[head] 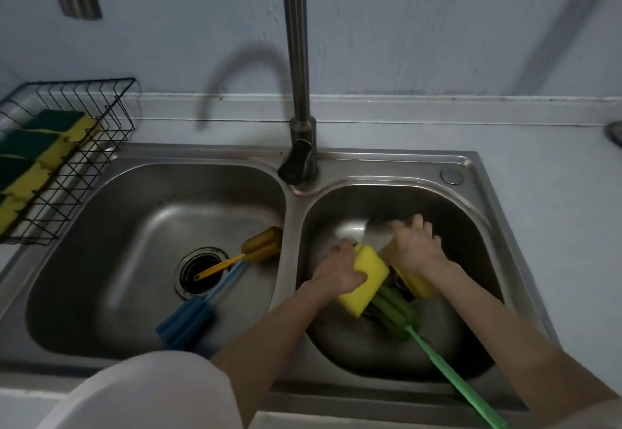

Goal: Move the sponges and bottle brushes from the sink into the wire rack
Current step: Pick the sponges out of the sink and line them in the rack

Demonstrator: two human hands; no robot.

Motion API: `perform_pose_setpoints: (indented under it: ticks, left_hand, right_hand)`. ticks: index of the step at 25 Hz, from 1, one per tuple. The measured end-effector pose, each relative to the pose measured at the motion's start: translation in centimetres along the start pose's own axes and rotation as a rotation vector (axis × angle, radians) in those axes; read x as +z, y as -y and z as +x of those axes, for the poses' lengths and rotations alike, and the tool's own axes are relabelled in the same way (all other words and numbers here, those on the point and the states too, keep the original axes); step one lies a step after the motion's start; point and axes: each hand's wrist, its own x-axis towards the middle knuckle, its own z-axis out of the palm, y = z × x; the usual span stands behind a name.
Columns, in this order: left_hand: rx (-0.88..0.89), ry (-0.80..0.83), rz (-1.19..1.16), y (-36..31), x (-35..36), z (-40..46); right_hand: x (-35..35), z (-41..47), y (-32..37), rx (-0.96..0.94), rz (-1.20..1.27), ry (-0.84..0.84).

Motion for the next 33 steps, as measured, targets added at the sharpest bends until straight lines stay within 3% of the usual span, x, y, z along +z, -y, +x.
perform_pose_setpoints:
  ticks: [8,14,23,33]
  left_hand:
    - [0.089,-0.345,-0.378,-0.4,-7.3,-6.0]
    - [0.056,-0.465,-0.541,4.0,-12.1,-12.6]
    - [0.027,-0.52,-0.719,12.7,-16.2,-20.4]
    - [0.167,-0.551,-0.999,22.4,-23.0,-25.3]
  right_hand:
    - [-5.1,-4.0,4.4,-0.079,0.343,-0.218]
    - [-5.8,-6.6,11.3,-0.244,0.544,-0.255]
    - [-3.2,-7.7,22.7,-0.445,0.627,-0.182]
    - [-2.2,-8.6,35.9,-0.543,0.695,-0.163]
